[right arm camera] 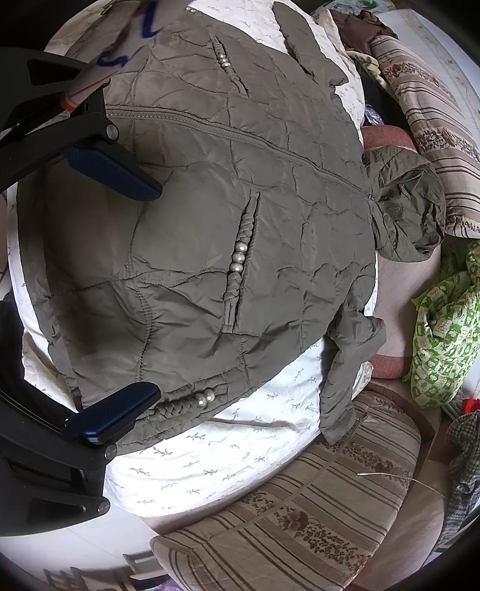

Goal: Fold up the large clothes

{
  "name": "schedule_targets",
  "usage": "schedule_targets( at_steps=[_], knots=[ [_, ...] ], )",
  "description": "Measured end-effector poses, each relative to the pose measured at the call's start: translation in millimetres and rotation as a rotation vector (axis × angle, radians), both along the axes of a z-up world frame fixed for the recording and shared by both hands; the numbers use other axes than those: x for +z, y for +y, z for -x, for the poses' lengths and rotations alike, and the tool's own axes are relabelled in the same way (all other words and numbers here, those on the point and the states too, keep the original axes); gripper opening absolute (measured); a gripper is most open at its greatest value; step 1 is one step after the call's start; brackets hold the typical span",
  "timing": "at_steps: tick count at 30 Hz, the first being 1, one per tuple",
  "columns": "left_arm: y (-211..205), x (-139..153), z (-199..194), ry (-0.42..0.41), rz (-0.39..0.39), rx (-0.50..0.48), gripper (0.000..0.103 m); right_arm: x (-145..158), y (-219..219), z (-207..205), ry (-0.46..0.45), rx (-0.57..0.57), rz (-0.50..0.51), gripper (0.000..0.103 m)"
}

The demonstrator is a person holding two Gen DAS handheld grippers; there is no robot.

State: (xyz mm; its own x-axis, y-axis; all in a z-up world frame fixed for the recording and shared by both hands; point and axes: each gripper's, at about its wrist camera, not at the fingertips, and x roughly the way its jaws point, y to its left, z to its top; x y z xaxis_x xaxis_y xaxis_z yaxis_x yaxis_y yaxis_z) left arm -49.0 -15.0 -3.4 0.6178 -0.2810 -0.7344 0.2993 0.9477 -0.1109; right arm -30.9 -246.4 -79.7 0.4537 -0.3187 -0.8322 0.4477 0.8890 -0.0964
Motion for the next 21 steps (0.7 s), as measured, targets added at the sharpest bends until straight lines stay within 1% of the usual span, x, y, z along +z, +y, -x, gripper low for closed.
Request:
schedule_targets(
  at_steps=[7, 11, 16, 21],
  knots=[
    [4.2, -2.9, -2.1, 0.003, -0.014, 0.018, 0.098, -2.2, 1.3, -0.8, 0.007, 0.005, 0.003, 0.1],
    [9.4, -3.0, -8.7, -0.002, -0.043, 0.048, 0.098, -3.3, 2.5, -1.3, 0.01, 0.009, 0.005, 0.1],
    [31.0, 2.5, -24.2, -0.04, -0.09, 0.135, 0.098, -4.9, 4.6, -2.2, 0.014, 0.018, 0.012, 0.1],
    [51.0, 6.4, -36.8, -0.065, -0.139, 0.2, 0.098, -5.9, 6.4, -3.8, 0.02, 0.022, 0.015, 0.1]
  ],
)
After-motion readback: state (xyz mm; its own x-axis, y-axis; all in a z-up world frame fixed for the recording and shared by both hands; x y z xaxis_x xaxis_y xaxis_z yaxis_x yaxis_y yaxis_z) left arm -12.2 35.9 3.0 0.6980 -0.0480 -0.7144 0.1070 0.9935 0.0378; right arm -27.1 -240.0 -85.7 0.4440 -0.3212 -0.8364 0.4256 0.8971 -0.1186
